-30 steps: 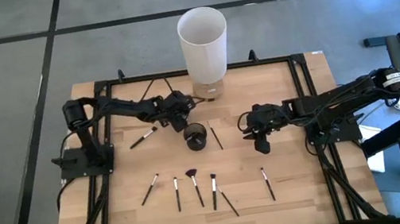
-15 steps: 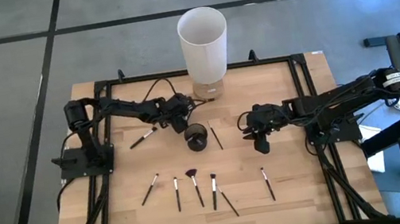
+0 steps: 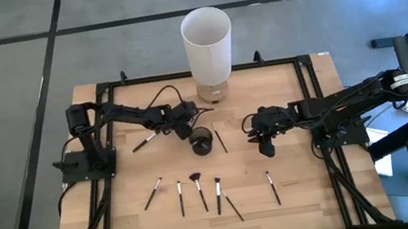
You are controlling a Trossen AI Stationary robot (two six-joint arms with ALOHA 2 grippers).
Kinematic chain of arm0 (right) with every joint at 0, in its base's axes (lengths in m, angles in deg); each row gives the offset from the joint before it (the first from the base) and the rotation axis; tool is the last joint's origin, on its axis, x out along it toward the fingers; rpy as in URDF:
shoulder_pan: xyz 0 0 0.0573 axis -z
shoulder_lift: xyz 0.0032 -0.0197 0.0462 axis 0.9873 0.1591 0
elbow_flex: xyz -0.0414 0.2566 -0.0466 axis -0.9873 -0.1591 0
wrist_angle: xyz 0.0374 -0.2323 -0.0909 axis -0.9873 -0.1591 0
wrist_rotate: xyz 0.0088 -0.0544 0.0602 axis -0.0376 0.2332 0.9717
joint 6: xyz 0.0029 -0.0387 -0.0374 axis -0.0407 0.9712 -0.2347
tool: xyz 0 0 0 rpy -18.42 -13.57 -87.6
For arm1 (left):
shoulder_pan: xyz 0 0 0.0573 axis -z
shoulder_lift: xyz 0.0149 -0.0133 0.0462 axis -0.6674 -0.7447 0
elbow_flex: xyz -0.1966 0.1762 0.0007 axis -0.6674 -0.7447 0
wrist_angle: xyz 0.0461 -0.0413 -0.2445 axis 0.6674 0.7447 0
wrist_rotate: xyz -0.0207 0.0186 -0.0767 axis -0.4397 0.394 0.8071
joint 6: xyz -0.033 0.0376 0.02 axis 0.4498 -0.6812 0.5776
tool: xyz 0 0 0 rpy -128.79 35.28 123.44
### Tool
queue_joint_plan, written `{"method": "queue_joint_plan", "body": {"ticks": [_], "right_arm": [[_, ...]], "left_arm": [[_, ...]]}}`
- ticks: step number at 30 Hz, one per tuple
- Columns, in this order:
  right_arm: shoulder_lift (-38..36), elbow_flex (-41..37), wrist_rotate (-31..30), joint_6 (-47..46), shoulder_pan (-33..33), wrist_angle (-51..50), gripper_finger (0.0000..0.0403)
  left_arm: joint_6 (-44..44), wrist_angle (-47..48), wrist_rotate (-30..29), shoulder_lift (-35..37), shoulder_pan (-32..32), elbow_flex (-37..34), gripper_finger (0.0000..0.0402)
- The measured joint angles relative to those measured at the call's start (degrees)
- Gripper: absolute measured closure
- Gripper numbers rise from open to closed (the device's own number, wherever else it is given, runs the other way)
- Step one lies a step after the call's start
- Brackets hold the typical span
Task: Put items in baskets/containers
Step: Put the black eyeshadow brush into the black pen holder
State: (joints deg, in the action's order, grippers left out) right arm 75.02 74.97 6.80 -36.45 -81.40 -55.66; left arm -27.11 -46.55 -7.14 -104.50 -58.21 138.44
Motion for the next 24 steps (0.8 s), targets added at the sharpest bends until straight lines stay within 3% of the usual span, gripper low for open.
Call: {"method": "queue_joint_plan", "body": {"ticks": [11,24], "right_arm": [[0.00,0.00,0.00,-0.76,0.00,0.52,0.0302],[0.00,0.00,1.48,-3.68,0.00,4.27,0.0302]], "left_arm": [[17.16,12.35,10.51,4.20,-0.65,0.02,0.0368],[28.87,11.89,18.39,4.22,-5.03,-0.19,0.0368]]}}
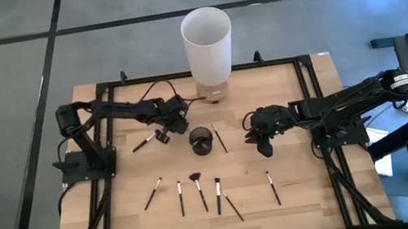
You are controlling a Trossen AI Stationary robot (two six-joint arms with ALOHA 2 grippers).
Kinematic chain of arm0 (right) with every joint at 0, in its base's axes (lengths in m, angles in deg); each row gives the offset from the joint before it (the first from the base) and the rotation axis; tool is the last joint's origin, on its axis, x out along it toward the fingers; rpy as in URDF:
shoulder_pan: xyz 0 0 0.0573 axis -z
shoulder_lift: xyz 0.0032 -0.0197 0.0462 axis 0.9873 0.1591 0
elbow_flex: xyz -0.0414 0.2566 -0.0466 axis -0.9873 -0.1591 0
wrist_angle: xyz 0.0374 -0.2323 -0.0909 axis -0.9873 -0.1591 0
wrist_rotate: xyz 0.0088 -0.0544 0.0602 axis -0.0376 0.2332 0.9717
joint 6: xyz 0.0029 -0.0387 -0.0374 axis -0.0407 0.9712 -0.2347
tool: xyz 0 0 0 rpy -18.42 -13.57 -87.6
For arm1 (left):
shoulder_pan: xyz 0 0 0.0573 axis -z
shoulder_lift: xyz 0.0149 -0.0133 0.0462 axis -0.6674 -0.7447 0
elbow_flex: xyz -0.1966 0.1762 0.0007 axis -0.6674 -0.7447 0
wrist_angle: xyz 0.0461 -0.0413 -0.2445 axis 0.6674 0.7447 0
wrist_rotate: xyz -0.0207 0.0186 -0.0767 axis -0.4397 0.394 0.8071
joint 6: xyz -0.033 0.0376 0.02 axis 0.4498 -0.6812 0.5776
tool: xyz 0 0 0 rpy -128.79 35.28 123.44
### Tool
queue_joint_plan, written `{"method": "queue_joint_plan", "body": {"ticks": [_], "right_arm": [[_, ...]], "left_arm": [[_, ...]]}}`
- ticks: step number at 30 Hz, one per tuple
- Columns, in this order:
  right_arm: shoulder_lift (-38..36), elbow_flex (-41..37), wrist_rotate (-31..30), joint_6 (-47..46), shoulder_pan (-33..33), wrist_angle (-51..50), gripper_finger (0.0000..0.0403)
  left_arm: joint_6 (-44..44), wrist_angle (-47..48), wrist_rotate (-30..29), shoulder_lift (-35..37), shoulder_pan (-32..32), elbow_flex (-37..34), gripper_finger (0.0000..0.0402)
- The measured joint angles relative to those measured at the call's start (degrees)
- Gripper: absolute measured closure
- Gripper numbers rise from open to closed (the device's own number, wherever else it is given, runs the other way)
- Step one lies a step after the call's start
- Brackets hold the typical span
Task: Put items in baskets/containers
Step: Put the black eyeshadow brush into the black pen holder
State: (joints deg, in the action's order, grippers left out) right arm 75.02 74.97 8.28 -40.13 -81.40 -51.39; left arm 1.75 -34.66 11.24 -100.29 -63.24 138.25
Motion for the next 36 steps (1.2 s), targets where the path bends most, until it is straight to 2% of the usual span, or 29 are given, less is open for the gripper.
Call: {"method": "queue_joint_plan", "body": {"ticks": [3,9,19,23,27,30,36], "right_arm": [[0.00,0.00,-0.08,-1.37,0.00,0.04,0.0302],[0.00,0.00,-1.61,-2.21,0.00,1.04,0.0302],[0.00,0.00,-3.64,-2.43,0.00,2.74,0.0302],[0.00,0.00,-4.74,-2.43,0.00,3.38,0.0302],[0.00,0.00,-4.74,-2.43,0.00,3.89,0.0302],[0.00,0.00,-4.74,-2.43,0.00,4.61,0.0302],[0.02,-0.33,-4.97,-2.08,-0.50,4.15,0.0302]], "left_arm": [[2.48,-0.03,1.34,0.07,-1.30,0.00,0.0373],[9.71,0.45,-0.17,3.99,-2.25,-0.84,0.0380],[29.44,1.58,-2.81,21.93,0.05,-0.93,0.0380],[40.94,-1.12,-0.58,27.76,2.11,-0.79,0.0380],[51.73,-9.04,2.43,30.54,5.21,-0.98,0.0380],[56.00,-19.31,3.38,30.47,8.79,-3.59,0.0380],[59.87,-48.34,1.62,27.88,16.74,-12.93,0.0380]]}}
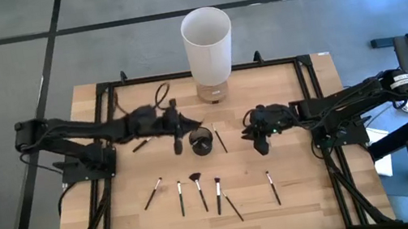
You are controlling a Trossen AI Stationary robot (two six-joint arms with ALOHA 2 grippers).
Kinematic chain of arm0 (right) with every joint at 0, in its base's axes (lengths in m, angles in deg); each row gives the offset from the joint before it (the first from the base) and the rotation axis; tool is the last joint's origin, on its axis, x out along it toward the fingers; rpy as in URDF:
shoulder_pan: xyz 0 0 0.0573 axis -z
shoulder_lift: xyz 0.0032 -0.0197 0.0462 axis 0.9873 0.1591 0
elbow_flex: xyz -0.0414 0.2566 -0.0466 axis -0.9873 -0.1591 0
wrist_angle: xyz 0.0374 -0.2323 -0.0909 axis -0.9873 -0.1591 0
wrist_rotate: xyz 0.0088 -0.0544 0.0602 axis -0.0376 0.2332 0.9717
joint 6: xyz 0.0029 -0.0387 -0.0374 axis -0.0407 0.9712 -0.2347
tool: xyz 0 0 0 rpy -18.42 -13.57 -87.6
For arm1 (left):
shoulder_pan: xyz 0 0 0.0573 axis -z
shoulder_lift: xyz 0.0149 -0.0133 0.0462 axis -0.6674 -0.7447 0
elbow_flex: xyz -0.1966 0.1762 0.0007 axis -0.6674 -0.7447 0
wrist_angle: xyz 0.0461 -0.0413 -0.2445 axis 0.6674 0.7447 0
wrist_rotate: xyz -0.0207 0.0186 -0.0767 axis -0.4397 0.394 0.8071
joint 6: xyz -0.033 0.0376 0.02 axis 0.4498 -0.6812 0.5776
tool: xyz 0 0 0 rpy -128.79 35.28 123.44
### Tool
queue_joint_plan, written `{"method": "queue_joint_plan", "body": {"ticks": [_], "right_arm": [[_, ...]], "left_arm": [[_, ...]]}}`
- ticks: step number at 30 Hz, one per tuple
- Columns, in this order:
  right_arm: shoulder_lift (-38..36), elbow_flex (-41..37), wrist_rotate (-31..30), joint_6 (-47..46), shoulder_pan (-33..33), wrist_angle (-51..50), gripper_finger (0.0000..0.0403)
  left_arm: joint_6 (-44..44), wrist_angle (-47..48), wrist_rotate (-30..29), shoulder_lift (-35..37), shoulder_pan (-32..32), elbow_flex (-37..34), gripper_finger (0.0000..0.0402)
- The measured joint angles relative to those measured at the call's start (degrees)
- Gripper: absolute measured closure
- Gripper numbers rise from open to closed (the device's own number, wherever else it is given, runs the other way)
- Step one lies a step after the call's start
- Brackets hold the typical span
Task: Put items in baskets/containers
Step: Put the black eyeshadow brush into the black pen holder
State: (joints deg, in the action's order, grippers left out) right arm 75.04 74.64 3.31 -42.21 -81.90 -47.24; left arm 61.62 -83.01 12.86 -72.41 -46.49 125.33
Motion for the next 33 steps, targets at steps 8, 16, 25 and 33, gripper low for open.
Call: {"method": "queue_joint_plan", "body": {"ticks": [8,16,25,33], "right_arm": [[0.00,0.00,-0.83,0.00,-0.05,0.13,0.0302],[0.00,-0.02,-3.01,-2.20,-0.05,2.37,0.0302],[2.87,-0.04,-8.19,-13.55,-0.05,2.36,0.0302],[9.40,-0.07,-9.32,-11.66,0.15,7.01,0.0302]], "left_arm": [[-2.35,-23.25,-13.71,-8.92,6.77,-8.67,0.0380],[2.26,-32.25,-18.35,-16.86,7.13,-9.10,0.0380],[5.27,-29.32,-25.85,-16.95,7.13,-9.08,0.0339],[2.37,-29.11,-26.03,-16.64,7.15,-9.08,0.0266]]}}
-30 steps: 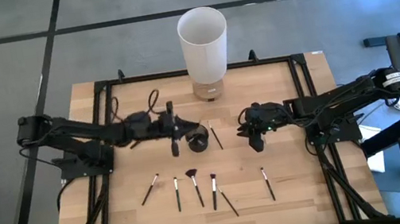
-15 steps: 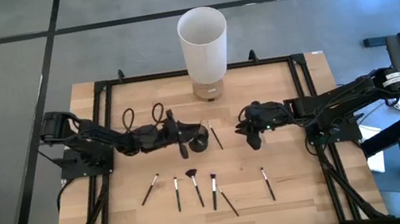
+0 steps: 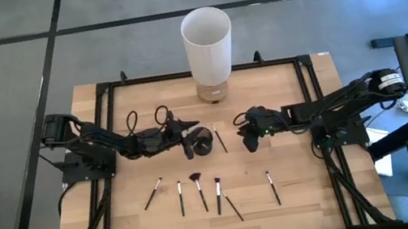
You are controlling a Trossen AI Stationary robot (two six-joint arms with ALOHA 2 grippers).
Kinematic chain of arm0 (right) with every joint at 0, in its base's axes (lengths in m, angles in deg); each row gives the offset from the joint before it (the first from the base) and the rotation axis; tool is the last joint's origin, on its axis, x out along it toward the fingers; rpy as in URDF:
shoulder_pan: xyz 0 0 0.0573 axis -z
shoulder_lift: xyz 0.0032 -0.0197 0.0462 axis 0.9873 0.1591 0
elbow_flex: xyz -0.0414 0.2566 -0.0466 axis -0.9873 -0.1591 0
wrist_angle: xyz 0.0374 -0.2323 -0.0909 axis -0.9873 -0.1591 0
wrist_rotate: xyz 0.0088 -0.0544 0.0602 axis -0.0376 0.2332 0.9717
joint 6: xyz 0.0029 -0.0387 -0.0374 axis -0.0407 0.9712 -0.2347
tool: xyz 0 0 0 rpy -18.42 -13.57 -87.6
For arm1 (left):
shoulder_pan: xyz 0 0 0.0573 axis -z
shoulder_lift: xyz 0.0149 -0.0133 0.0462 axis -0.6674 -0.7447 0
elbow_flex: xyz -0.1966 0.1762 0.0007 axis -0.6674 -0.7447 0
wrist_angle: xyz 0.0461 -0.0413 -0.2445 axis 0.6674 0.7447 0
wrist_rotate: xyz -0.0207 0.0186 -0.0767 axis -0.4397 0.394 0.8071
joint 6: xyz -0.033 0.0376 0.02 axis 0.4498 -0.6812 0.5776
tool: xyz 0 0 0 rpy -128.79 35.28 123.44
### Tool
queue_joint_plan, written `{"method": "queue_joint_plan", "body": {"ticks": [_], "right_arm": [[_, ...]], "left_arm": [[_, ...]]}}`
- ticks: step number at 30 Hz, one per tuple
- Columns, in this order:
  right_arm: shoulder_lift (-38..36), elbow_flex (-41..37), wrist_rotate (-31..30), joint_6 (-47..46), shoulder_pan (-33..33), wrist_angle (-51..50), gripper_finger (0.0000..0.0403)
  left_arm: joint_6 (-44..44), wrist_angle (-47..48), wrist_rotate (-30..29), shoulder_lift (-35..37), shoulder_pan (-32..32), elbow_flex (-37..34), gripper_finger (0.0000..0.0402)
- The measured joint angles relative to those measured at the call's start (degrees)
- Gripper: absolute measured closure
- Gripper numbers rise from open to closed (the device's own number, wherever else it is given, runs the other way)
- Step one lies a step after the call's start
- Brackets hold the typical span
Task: Put items in baskets/containers
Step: Put the black eyeshadow brush into the black pen holder
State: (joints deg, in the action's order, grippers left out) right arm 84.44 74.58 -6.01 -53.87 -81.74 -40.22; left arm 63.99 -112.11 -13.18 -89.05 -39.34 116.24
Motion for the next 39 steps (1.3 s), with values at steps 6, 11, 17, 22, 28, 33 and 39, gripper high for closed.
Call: {"method": "queue_joint_plan", "body": {"ticks": [6,11,17,22,28,33,39], "right_arm": [[4.30,0.06,0.29,2.29,0.32,8.68,0.0302],[4.91,2.21,0.64,2.82,0.43,6.97,0.0302],[6.07,7.48,0.61,0.70,0.43,-0.21,0.0302],[11.59,14.70,1.67,-2.93,1.18,-8.47,0.0302],[20.51,22.78,2.21,-3.30,0.63,-12.66,0.0302],[27.31,26.34,1.78,-3.38,0.57,-12.94,0.0302],[31.65,27.67,0.10,-3.69,1.93,-12.98,0.0302]], "left_arm": [[-2.87,4.25,-4.16,5.94,0.13,0.09,0.0239],[-1.08,17.64,-8.83,16.01,0.59,0.09,0.0236],[5.39,35.69,-9.96,24.77,1.70,0.09,0.0247],[7.67,46.31,-11.57,26.04,2.28,0.09,0.0258],[10.34,51.19,-13.51,25.57,2.32,-0.24,0.0261],[10.35,52.13,-15.42,25.57,2.32,-1.46,0.0261],[12.19,54.32,-15.43,25.57,2.32,-1.64,0.0261]]}}
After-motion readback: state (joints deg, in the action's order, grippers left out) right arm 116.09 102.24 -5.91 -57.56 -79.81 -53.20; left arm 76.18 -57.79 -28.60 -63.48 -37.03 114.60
